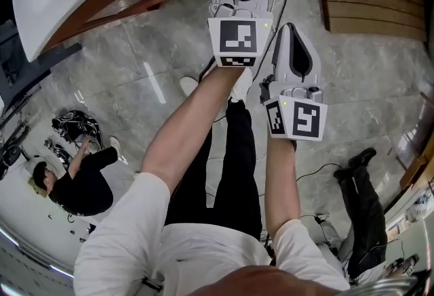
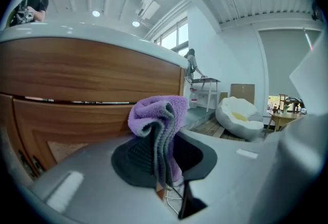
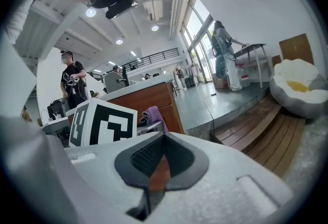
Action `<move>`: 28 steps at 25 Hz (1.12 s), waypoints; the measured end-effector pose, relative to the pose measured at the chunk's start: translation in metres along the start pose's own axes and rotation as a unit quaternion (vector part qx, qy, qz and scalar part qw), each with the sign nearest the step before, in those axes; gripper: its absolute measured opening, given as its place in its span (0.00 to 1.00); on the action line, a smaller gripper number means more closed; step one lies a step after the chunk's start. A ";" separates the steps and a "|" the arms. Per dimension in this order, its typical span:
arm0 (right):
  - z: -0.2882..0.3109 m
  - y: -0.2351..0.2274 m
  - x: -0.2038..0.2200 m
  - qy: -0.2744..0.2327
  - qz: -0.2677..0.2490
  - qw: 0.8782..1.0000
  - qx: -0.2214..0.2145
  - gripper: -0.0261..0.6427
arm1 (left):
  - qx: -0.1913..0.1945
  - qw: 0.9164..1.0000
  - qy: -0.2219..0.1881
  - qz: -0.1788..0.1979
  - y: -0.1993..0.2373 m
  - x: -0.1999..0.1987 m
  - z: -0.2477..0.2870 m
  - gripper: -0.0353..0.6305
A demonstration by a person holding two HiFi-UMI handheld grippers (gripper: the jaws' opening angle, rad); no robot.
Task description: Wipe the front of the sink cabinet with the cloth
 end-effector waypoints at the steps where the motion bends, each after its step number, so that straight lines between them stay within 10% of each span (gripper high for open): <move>1: 0.001 -0.002 -0.001 -0.001 0.000 1.000 0.002 0.03 | 0.005 1.000 0.000 0.001 -0.004 0.000 0.003 0.16; 15: -0.003 -0.025 0.000 0.003 0.011 0.999 0.030 0.03 | 0.062 0.997 0.030 0.021 -0.045 0.021 0.035 0.16; 28: 0.012 -0.016 0.001 0.007 0.002 1.000 0.012 0.03 | 0.030 0.998 0.054 -0.003 -0.007 0.053 0.029 0.16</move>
Point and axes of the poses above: the fingertips, and each gripper's own axes: z forward along the fingers, y to its left, x out of its underside, the point moved 7 cm from there along -z, backward along the fingers, and after that the axes turned 1 degree about -x, right-handed, at the moved point
